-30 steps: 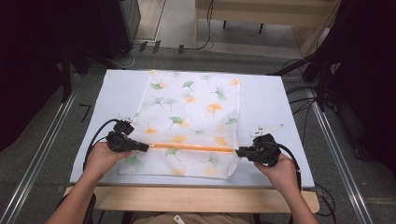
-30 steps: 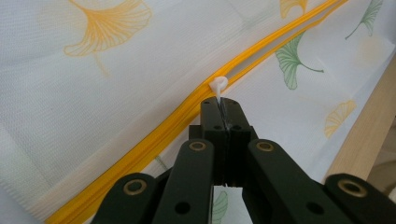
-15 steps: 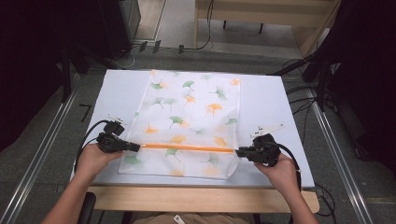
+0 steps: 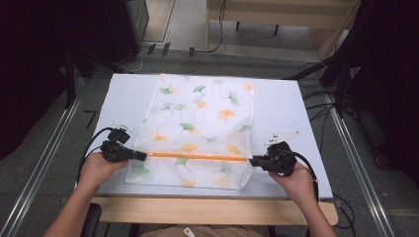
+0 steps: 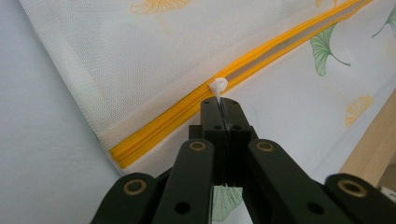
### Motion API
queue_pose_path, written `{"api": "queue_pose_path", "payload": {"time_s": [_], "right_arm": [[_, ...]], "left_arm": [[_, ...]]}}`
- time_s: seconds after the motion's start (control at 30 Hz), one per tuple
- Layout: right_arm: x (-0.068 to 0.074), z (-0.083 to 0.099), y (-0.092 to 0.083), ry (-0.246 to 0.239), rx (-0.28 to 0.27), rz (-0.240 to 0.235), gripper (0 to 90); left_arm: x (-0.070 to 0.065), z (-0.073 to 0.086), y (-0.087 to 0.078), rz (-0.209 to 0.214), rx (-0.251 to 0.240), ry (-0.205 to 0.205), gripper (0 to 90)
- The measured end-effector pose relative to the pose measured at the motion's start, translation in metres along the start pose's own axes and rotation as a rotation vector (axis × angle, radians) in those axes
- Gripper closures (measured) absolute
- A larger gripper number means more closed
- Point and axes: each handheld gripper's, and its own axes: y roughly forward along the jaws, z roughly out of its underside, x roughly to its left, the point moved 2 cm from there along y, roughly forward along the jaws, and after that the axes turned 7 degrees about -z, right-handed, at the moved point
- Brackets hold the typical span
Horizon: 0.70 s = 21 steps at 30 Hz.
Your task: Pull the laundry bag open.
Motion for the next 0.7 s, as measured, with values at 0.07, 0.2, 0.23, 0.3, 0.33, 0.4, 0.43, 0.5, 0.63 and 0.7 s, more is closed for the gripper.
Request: {"api": "queue_pose_path", "payload": {"time_s": [0.07,0.2,0.23,0.3,0.33,0.4,0.43,0.5,0.63,0.7], "right_arm": [[-0.0001,0.0002,-0.0002,0.003,0.002,0.001,84.2],[-0.0006,0.0004,0.0,0.003,0.003,0.0,84.2],[-0.0007,0.0003,0.0002,0.0,0.003,0.0,84.2],[-0.0005,0.0002,0.0003,0.001,0.003,0.001,84.2],[-0.0005,0.0002,0.0004,0.001,0.004,0.0,84.2],[-0.0002,0.0001,0.0004,0.003,0.005,0.0,84.2],[-0.0002,0.0001,0.0005,0.003,0.005,-0.001,84.2],[-0.0001,0.0001,0.0005,0.002,0.004,-0.002,84.2],[0.0,-0.0001,0.0002,0.003,-0.001,-0.002,84.2],[-0.0001,-0.0002,0.0002,0.002,-0.001,0.0,84.2]], "left_arm": [[-0.0009,-0.0003,-0.0004,-0.006,-0.006,0.004,90.0],[-0.0011,-0.0007,-0.0015,-0.008,-0.016,0.006,90.0],[-0.0011,-0.0006,-0.0014,-0.008,-0.015,0.006,90.0],[-0.0006,-0.0004,-0.0015,-0.011,-0.01,0.012,90.0],[-0.0008,-0.0006,-0.0017,-0.009,-0.015,0.008,90.0],[-0.0003,-0.0005,-0.002,-0.01,-0.012,0.01,90.0],[0.0,-0.0003,-0.0019,-0.011,-0.009,0.01,90.0],[0.0002,-0.0004,-0.0022,-0.012,-0.012,0.007,90.0],[0.0002,0.0,-0.0035,-0.012,-0.023,-0.002,90.0],[0.001,0.0005,-0.0032,-0.013,-0.015,-0.007,90.0]]}}
